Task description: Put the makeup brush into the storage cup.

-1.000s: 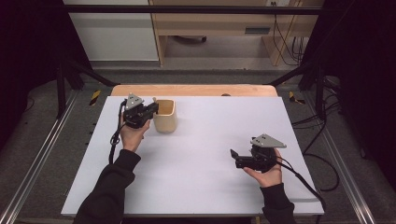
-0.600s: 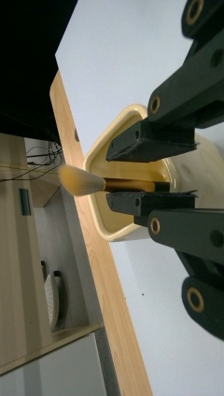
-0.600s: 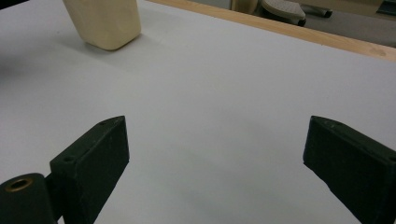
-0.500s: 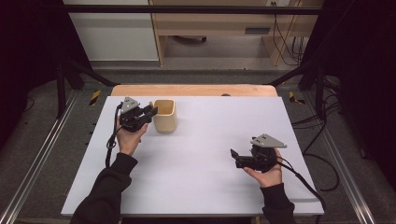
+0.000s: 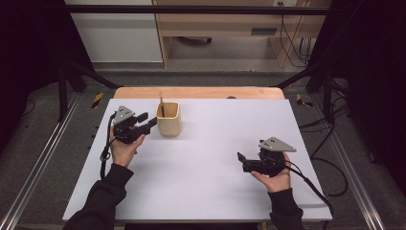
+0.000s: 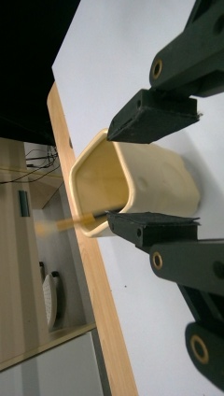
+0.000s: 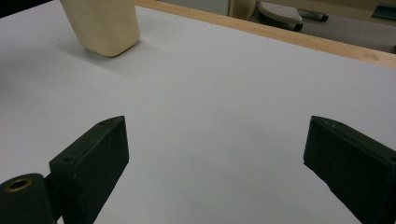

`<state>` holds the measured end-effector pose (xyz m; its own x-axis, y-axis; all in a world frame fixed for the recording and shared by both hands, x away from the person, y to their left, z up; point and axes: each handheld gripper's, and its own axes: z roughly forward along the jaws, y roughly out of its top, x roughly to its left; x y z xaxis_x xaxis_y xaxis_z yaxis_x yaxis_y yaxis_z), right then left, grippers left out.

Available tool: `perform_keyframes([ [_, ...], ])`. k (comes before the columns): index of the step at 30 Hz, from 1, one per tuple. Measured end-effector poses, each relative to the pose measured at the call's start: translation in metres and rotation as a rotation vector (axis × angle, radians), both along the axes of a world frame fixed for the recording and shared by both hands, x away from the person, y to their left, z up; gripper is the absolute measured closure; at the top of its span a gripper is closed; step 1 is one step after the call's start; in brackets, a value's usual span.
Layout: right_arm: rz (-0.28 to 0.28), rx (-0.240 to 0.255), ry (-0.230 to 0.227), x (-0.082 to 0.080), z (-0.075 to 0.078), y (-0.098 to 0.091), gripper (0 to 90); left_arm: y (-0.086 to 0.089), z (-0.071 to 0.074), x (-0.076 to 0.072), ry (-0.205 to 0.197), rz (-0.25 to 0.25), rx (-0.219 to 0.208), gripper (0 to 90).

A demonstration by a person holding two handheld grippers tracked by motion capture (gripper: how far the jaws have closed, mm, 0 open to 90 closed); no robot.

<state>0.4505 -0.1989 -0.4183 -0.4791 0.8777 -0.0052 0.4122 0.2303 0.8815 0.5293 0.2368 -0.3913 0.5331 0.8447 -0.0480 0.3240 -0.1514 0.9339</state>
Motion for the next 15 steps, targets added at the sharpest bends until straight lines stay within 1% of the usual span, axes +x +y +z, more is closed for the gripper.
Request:
perform_keyframes([
  [4,-0.004,0.007,-0.004,-0.001,0.002,-0.001,7.1,0.002,0.000,-0.012,0.001,-0.017,-0.006,47.7],
  [9,-0.006,0.006,-0.009,-0.001,0.003,-0.003,7.1,0.005,0.000,-0.028,0.012,-0.041,-0.020,41.3],
  [11,-0.008,0.007,-0.009,-0.002,0.004,-0.003,7.0,0.006,-0.001,-0.034,0.015,-0.047,-0.025,38.9],
  [12,-0.008,0.007,-0.011,-0.002,0.004,-0.004,7.0,0.007,-0.001,-0.037,0.024,-0.050,-0.025,37.5],
  [15,-0.011,0.010,-0.015,-0.002,0.005,-0.005,7.0,0.010,-0.003,-0.044,0.025,-0.053,-0.034,33.4],
])
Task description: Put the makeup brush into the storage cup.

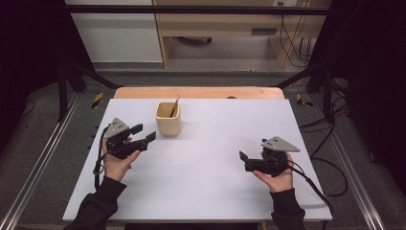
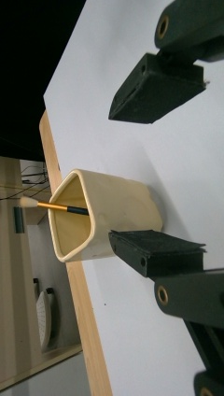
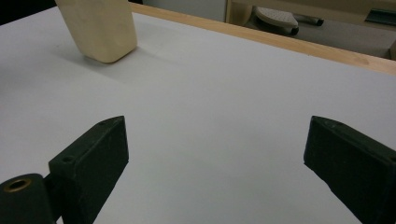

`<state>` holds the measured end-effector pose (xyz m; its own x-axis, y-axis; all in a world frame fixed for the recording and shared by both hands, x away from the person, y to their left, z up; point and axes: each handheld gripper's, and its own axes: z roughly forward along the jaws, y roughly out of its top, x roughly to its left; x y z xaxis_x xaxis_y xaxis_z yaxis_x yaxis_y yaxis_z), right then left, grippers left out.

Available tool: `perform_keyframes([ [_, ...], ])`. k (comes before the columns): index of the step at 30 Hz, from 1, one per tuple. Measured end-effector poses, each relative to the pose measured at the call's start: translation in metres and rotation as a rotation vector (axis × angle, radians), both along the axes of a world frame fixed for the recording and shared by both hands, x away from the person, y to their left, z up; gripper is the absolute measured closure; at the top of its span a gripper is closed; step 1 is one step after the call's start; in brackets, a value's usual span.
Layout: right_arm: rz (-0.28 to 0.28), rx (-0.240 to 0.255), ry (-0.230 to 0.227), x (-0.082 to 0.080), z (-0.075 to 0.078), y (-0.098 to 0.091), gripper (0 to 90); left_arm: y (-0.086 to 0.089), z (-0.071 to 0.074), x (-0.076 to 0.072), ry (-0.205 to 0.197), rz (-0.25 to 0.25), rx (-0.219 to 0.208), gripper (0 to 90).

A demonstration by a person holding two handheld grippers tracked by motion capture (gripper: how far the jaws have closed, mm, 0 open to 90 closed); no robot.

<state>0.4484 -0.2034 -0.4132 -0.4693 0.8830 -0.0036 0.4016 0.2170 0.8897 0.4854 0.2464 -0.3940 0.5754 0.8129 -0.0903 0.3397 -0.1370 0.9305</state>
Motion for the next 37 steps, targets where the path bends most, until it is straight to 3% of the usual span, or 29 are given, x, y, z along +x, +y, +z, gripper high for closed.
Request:
perform_keyframes([
  [8,-0.001,0.007,-0.005,-0.002,0.003,-0.003,6.6,0.007,-0.010,-0.017,0.039,-0.015,0.015,25.5],
  [13,0.002,0.006,-0.005,-0.003,0.003,-0.003,5.9,0.013,-0.018,-0.025,0.045,0.004,0.017,20.9],
  [22,0.013,0.016,0.003,-0.003,0.001,-0.006,5.6,0.022,-0.028,-0.036,0.052,0.053,0.059,15.0],
  [37,0.001,0.041,0.024,-0.003,-0.005,-0.017,5.2,0.036,-0.037,-0.043,0.066,0.083,0.056,12.3],
])
